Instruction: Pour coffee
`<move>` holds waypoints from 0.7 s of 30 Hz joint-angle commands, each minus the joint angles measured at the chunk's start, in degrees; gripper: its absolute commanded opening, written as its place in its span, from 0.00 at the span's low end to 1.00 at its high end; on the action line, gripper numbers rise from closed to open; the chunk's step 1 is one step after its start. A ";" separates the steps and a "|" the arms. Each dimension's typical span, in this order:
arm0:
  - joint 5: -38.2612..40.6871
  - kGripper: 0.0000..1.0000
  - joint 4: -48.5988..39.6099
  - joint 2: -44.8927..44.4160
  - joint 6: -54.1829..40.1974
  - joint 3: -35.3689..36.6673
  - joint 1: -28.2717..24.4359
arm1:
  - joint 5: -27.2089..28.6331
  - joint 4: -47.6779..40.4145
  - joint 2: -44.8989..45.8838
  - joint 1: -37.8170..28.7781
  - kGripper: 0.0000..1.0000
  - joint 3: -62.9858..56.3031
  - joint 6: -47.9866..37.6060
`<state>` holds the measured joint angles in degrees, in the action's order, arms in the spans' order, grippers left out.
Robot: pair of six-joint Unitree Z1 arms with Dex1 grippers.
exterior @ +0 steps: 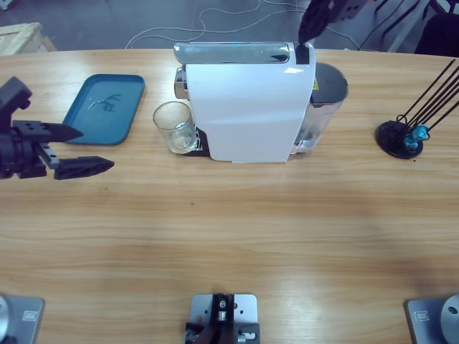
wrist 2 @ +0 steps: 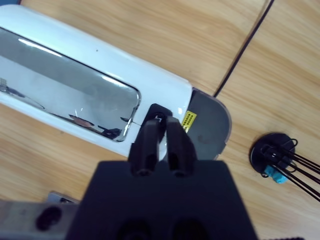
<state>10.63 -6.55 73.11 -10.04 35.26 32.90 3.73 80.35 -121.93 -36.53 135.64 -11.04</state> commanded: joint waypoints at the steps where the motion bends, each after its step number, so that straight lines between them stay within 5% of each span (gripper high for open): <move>1: -0.08 0.99 0.74 1.79 0.23 -1.81 0.76 | 0.37 0.00 8.58 -1.51 1.00 -1.81 -0.14; 21: 0.00 0.99 0.67 1.69 -0.42 -1.54 1.91 | -0.30 -0.12 5.31 -3.02 1.00 -0.02 -4.25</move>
<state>10.63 -6.53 74.88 -10.05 35.23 33.86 3.92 80.35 -113.93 -38.63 134.96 -13.73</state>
